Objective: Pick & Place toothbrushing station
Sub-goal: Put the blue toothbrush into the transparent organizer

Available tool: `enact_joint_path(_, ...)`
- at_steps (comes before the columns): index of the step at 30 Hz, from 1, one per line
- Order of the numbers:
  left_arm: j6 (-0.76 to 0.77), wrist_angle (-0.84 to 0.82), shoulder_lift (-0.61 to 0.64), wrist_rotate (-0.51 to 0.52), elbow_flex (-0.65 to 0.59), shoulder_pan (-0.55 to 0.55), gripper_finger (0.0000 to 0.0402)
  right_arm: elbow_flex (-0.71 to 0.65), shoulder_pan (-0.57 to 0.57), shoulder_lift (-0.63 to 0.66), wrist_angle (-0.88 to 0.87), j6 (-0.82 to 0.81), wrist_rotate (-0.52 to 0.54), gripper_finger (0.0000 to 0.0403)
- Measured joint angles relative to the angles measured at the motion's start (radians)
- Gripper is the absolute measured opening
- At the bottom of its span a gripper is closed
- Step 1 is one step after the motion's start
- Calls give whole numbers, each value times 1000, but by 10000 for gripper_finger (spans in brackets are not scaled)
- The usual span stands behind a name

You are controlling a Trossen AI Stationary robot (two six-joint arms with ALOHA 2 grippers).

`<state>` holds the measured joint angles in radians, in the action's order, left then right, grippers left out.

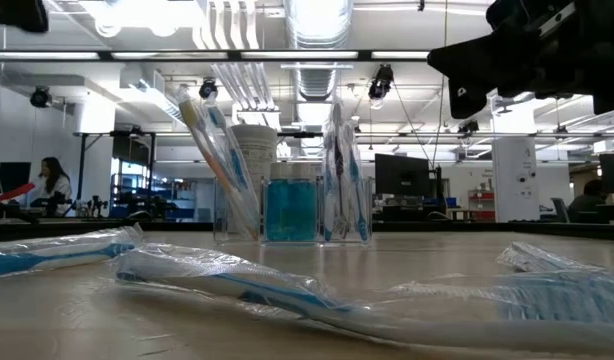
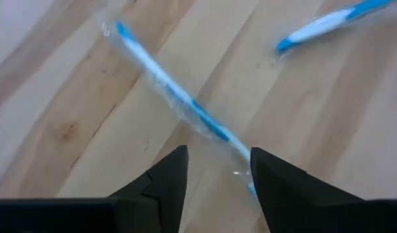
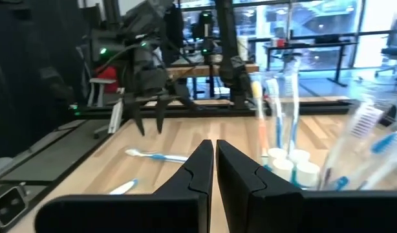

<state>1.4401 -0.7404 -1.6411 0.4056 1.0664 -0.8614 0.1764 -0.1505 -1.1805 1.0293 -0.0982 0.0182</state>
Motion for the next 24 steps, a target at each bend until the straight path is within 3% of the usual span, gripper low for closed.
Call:
enact_joint_path(6, 58, 33, -67, -57, -3, 11, 184, 0, 0, 0, 0, -10, 9, 18)
enact_joint_path(24, -6, 93, -123, -94, 23, 84, 184, -1, 0, 0, -54, -46, 9, 18)
